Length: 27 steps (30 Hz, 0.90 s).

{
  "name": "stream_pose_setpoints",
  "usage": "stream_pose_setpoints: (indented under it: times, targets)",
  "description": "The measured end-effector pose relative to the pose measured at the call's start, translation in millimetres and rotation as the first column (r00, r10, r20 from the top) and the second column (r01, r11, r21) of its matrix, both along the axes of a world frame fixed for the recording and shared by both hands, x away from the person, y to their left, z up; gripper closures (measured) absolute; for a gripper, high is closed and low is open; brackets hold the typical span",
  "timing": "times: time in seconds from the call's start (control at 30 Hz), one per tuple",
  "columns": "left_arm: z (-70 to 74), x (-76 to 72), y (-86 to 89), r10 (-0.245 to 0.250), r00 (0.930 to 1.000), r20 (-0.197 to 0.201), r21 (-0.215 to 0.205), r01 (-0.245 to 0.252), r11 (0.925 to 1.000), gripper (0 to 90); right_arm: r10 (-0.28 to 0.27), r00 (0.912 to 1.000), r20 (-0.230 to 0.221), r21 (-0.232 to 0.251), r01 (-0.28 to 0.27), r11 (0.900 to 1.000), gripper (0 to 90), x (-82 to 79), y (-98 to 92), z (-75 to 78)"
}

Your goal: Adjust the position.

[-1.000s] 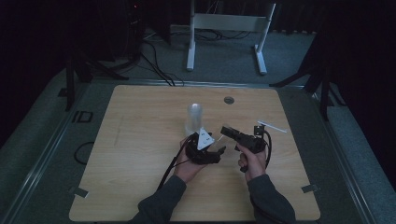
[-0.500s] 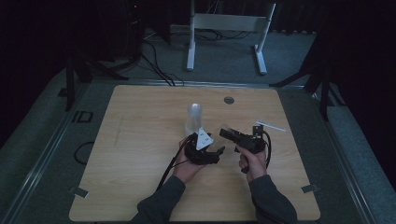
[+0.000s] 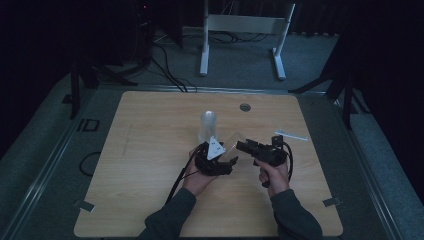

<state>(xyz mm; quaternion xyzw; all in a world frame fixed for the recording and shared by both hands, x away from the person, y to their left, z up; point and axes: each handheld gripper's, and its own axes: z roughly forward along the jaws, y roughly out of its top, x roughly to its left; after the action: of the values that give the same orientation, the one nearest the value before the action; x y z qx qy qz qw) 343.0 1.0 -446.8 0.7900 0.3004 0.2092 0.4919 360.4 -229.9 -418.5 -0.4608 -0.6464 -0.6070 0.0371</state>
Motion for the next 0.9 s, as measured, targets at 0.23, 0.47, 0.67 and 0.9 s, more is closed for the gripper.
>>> stream_pose_setpoints:
  times: [0.23, 0.47, 0.67, 0.9]
  targets:
    - [0.9, 0.2, 4.4, 0.001, 1.0, -0.001, -0.004, -0.001, 1.0, 28.1, 0.011, 0.9998, 0.015, -0.045, -0.01, 0.999, 28.5, -4.8, -2.5, -0.9]
    - [2.7, 1.0, 9.0, -0.003, 1.0, -0.009, -0.012, 0.003, 0.9999, 28.2, 0.018, 0.9997, 0.019, -0.075, -0.016, 0.997, 29.3, -6.9, -5.9, -3.1]
    - [5.2, 0.7, 12.9, -0.015, 0.9998, -0.01, -0.014, 0.014, 0.9998, 28.3, 0.039, 0.9989, 0.026, -0.117, -0.036, 0.992, 32.0, -8.4, -7.4, -4.5]
    - [7.6, 1.0, 18.4, -0.032, 0.9993, -0.022, -0.015, 0.031, 0.9994, 28.3, 0.054, 0.9981, 0.031, -0.164, -0.048, 0.985, 32.3, -9.5, -8.4, -4.8]
